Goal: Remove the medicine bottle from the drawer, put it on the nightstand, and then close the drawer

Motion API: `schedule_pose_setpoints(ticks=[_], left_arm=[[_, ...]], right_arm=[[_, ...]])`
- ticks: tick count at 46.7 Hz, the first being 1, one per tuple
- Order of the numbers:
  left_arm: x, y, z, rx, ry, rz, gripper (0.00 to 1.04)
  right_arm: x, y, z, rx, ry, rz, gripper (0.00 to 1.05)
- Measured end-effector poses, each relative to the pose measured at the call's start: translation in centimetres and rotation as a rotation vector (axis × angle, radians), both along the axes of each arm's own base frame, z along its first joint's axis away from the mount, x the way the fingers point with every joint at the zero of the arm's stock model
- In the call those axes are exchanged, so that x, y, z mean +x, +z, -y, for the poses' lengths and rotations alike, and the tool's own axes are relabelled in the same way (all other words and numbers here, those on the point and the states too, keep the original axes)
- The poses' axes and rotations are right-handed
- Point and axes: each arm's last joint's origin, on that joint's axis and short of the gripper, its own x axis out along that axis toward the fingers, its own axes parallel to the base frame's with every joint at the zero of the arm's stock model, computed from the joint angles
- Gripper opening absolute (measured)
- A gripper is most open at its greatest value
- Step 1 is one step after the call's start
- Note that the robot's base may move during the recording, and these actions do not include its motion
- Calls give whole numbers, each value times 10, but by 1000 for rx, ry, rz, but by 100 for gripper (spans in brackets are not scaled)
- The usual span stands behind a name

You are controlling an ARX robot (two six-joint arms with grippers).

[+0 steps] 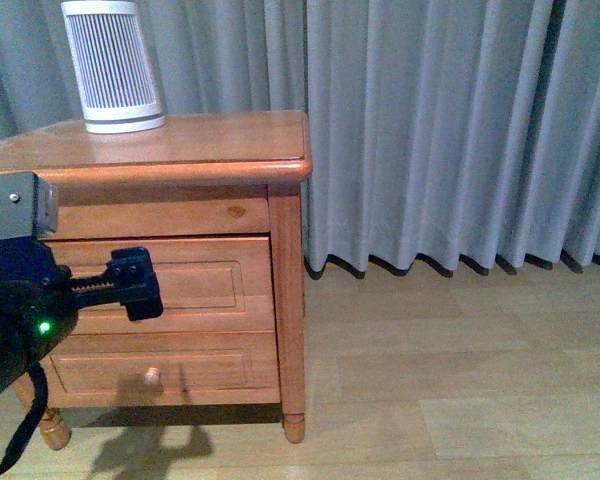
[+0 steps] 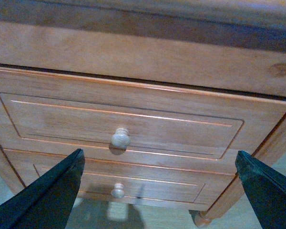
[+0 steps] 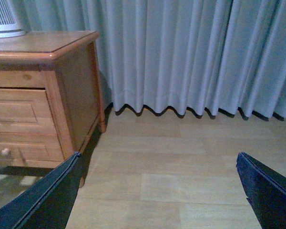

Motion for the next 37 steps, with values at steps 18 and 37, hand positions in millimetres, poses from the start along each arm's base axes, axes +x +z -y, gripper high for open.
schedule_pose_setpoints(ticks=[18,37], left_arm=[[53,-47,-3,54,-13,-68,98],[93,-66,-16,37,4,-98,98]], right_arm=[[0,0,0,0,0,0,98],[0,0,0,0,0,0,98]])
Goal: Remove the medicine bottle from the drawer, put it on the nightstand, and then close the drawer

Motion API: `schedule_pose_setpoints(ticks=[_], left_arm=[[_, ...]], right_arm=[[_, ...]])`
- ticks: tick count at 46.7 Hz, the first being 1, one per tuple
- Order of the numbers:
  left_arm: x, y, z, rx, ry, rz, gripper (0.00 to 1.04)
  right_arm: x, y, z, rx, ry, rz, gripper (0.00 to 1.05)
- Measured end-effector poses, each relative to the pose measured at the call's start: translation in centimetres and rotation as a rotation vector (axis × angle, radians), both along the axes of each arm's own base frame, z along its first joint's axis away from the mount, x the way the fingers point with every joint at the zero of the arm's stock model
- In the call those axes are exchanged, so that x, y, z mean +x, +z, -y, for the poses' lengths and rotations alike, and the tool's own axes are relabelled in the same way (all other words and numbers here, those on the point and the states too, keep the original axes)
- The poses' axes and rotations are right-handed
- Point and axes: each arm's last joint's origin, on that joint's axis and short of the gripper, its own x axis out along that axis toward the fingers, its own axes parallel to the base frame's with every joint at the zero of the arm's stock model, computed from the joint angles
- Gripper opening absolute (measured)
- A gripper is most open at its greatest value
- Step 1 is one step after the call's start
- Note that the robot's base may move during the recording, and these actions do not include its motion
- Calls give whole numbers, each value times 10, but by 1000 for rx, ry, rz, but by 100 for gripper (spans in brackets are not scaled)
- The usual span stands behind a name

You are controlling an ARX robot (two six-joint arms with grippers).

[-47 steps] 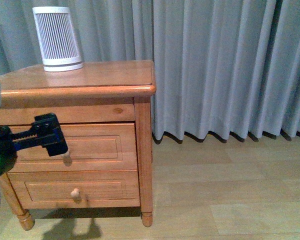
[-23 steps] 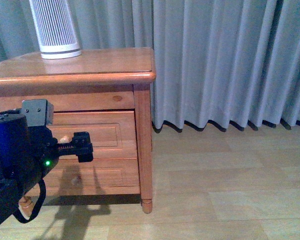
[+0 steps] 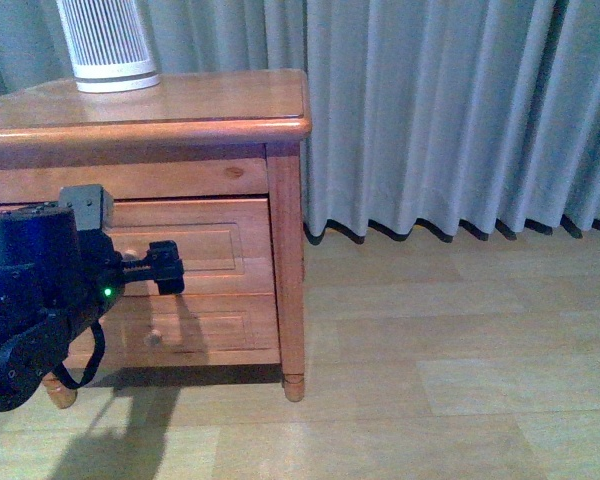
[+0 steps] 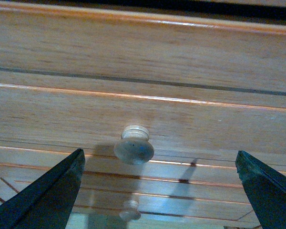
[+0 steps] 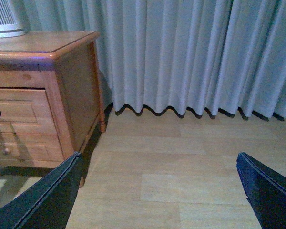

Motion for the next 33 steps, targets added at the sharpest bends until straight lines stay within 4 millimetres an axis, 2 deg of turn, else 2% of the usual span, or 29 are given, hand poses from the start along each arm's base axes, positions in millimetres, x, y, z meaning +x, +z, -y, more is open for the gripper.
schedule_pose_setpoints(ticks=[19,33], left_arm=[[15,-17,-7,-6,0,-13,98],[23,-21,-14,-8,1,-10,98]], right_arm=[[0,0,0,0,0,0,98],[0,0,0,0,0,0,98]])
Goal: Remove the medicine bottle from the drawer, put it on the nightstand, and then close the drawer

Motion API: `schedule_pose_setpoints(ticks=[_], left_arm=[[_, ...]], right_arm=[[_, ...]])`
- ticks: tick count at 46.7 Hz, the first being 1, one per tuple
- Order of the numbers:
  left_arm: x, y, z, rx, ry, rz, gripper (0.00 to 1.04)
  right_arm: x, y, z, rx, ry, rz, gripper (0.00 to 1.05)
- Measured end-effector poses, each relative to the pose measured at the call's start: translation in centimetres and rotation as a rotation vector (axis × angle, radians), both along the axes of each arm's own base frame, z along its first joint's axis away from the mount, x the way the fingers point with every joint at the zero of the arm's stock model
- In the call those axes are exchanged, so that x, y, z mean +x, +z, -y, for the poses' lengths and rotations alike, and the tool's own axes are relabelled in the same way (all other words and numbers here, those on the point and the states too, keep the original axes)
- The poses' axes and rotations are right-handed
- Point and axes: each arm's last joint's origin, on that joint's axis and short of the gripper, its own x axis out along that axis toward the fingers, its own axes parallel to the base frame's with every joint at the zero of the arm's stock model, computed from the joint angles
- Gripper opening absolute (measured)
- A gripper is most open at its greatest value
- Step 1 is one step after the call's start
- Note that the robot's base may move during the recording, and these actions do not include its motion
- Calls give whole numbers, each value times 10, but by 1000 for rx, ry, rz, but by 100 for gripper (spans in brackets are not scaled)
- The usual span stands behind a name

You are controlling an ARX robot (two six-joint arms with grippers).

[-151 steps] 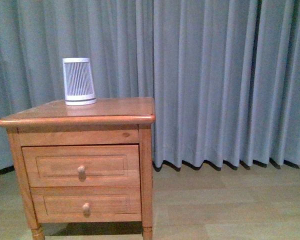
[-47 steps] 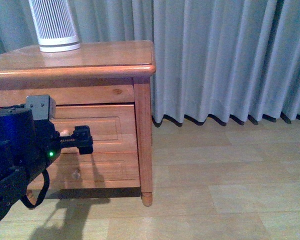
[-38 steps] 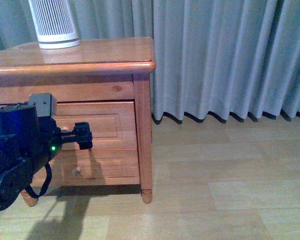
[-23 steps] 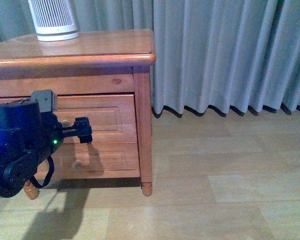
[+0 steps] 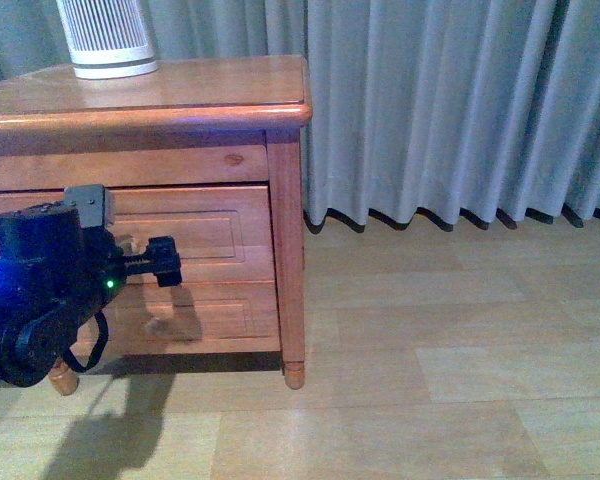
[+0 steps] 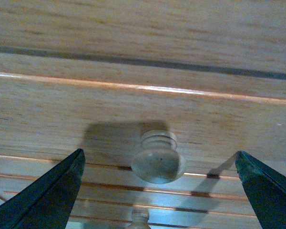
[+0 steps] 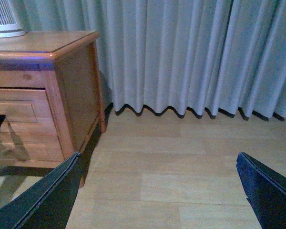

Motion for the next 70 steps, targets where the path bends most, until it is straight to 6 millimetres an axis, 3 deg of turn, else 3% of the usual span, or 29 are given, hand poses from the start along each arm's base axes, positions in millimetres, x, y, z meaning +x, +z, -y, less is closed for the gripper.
schedule_pose_setpoints(ticks=[7,15,37,48,55,57,70], left_arm=[[1,-1,0,0,-2,-7,96],[1,-1,0,0,-2,-7,69],[1,-1,-4,20,-1,0,67],[1,0,-7,27,-1,5,56],[1,1,-7,27,-11,16,30],[1,0,-7,27,-12,16,27],[-5,-1,-9,32,-19,29,25]], right_arm=[[0,0,0,0,0,0,98],[0,0,0,0,0,0,98],[0,0,0,0,0,0,98],[0,0,0,0,0,0,98],[0,0,0,0,0,0,98],[0,0,0,0,0,0,98],[0,0,0,0,0,0,98]])
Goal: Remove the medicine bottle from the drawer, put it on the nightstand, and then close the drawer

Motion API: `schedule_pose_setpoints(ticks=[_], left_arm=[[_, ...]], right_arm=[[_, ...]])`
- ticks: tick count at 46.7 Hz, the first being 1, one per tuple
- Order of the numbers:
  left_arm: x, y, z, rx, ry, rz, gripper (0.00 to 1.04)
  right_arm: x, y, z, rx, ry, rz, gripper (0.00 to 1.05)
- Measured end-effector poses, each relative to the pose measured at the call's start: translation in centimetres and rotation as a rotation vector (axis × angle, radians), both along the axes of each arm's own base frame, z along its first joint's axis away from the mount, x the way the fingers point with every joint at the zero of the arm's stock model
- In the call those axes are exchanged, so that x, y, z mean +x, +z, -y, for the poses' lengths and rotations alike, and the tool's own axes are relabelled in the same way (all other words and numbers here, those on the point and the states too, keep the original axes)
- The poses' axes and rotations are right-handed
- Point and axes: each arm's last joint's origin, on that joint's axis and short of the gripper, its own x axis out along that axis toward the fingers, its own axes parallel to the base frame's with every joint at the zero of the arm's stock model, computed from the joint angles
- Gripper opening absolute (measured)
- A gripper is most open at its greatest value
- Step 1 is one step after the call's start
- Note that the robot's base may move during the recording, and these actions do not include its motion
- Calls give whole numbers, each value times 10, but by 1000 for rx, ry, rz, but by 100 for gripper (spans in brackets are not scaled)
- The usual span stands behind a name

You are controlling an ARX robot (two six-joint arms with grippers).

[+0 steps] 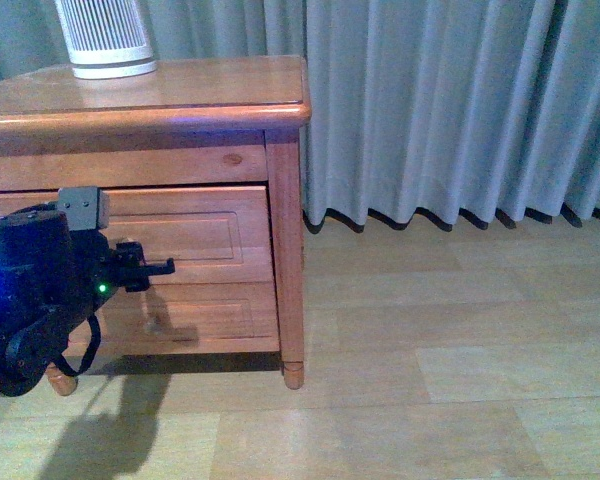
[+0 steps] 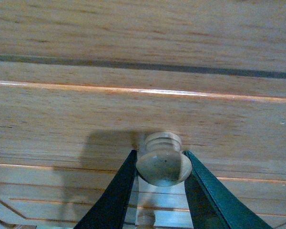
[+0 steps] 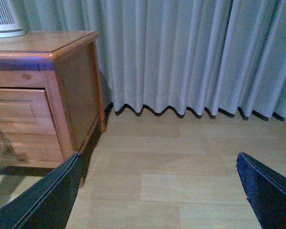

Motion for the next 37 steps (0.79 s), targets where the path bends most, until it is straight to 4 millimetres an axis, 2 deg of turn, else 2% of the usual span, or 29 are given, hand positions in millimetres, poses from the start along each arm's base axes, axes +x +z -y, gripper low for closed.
schedule_pose_setpoints(ticks=[4,17,29,37], left_arm=[[-12,-1,-3,1,-10,2,25],[-72,1,-9,0,-40,-16,25],[-141,9,-10,3,-70,-79,25],[-149,10,-10,8,-61,-98,25]], right_arm=[[0,0,0,0,0,0,98],[0,0,0,0,0,0,98],[0,0,0,0,0,0,98],[0,0,0,0,0,0,98]])
